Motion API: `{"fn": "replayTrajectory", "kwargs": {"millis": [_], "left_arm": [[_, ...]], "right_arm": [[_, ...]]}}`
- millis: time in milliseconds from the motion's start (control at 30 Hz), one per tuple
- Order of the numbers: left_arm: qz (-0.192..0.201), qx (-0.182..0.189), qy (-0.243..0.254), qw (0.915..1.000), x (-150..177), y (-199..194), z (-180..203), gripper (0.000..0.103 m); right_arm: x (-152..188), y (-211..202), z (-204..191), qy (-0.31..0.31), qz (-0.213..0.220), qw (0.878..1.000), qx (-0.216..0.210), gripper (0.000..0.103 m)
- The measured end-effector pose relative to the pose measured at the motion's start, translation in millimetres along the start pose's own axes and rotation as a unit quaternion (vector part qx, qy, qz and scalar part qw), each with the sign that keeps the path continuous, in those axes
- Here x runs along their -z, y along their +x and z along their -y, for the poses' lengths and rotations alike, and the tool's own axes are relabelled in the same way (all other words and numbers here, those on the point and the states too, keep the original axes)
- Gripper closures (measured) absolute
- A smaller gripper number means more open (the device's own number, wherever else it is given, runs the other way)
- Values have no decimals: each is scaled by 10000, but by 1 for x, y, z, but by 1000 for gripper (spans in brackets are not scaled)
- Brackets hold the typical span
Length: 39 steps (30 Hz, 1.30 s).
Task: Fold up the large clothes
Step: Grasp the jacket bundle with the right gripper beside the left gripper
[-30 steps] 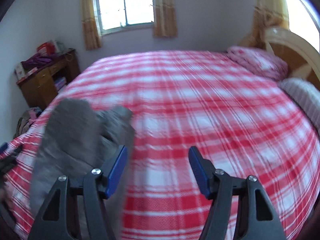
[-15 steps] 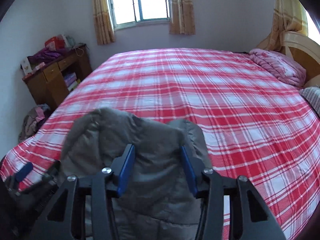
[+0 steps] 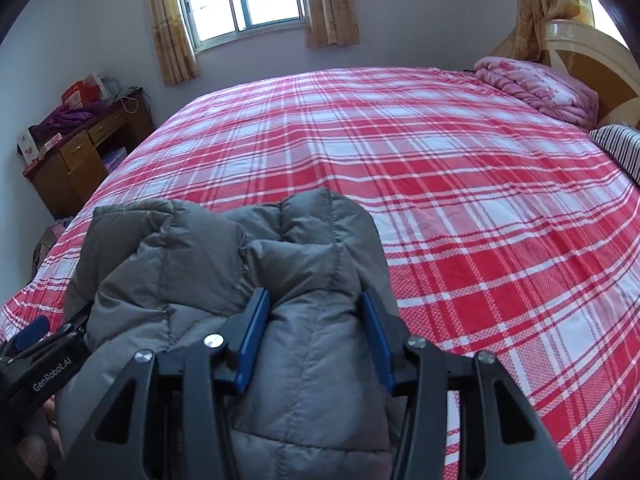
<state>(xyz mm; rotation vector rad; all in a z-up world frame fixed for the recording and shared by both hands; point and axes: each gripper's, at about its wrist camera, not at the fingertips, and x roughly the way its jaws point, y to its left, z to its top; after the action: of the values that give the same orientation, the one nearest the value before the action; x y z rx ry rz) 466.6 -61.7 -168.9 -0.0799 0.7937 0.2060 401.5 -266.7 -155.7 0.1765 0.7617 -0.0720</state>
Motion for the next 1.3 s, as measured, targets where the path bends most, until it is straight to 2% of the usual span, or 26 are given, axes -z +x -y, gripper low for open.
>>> {"fn": "replayTrajectory", "kwargs": {"millis": [467,1133,1300], "left_arm": [[-78,-54,-35,9999,10,14,2,1],[-233,191,-208,9993,14,24,-3,1],[-389,349,-273,9983,12,26,-7,1]], "right_arm": [[17,17,9,111,-40,9998,-133,53],[23,31,12,143,-155,9996,-172,49],[24,33,14,193,-171,9994,-222,48]]}}
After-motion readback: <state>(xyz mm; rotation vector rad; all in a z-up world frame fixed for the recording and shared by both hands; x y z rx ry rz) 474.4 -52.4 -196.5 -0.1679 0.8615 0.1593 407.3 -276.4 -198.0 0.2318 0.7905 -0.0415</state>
